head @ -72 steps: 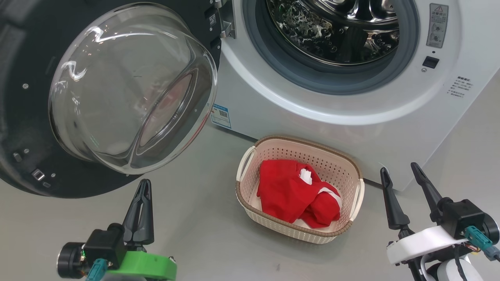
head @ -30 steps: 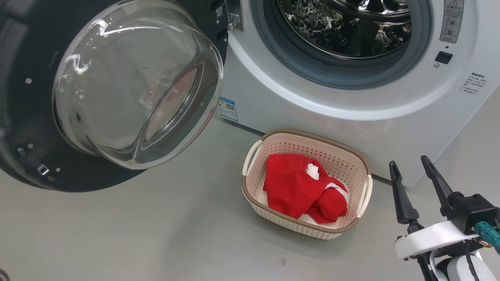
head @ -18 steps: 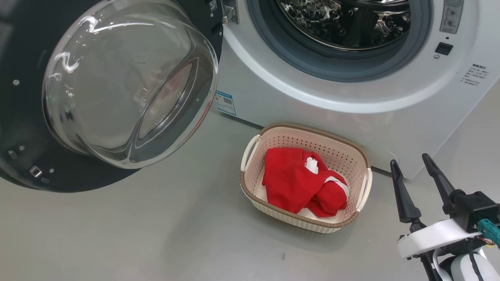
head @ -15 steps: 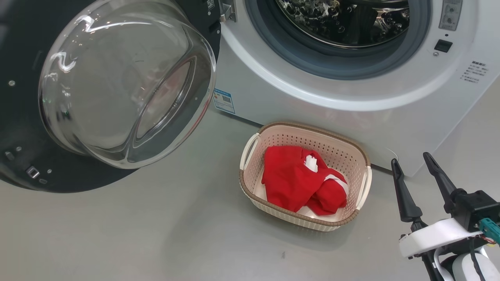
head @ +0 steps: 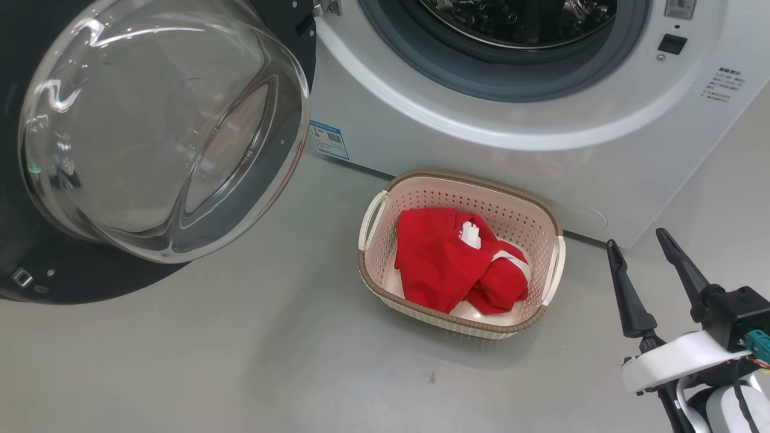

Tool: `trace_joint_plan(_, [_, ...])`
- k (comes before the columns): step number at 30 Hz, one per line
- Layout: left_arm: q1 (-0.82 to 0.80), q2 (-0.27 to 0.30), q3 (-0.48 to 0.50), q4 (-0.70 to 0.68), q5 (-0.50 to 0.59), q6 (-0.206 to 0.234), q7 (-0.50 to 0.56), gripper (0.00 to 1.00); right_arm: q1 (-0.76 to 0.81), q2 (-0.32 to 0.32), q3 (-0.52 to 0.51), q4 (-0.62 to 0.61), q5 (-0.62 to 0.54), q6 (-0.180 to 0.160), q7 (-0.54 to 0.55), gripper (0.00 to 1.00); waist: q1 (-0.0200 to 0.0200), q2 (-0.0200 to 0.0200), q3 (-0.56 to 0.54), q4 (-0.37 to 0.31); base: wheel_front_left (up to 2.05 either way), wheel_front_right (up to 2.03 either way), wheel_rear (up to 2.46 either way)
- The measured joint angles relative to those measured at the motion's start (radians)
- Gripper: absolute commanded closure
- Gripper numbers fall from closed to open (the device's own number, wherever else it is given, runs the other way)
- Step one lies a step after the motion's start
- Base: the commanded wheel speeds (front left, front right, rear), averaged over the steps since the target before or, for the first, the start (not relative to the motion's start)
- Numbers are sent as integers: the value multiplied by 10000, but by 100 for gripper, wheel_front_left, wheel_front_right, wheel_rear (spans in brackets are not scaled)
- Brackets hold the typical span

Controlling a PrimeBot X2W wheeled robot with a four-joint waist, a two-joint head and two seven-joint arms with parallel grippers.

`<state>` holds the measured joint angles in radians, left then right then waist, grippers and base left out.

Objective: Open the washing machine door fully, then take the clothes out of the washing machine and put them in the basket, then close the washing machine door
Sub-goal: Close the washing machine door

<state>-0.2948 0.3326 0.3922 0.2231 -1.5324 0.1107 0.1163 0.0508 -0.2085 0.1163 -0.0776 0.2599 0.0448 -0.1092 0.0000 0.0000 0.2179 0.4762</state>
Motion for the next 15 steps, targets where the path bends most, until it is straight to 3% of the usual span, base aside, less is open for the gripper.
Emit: trace_joint_plan(15, [-524,291,-512,711,100,0,594,100,-7,-247,-165,-232,27,71,176,0,0,0,405,-29,0,0,0])
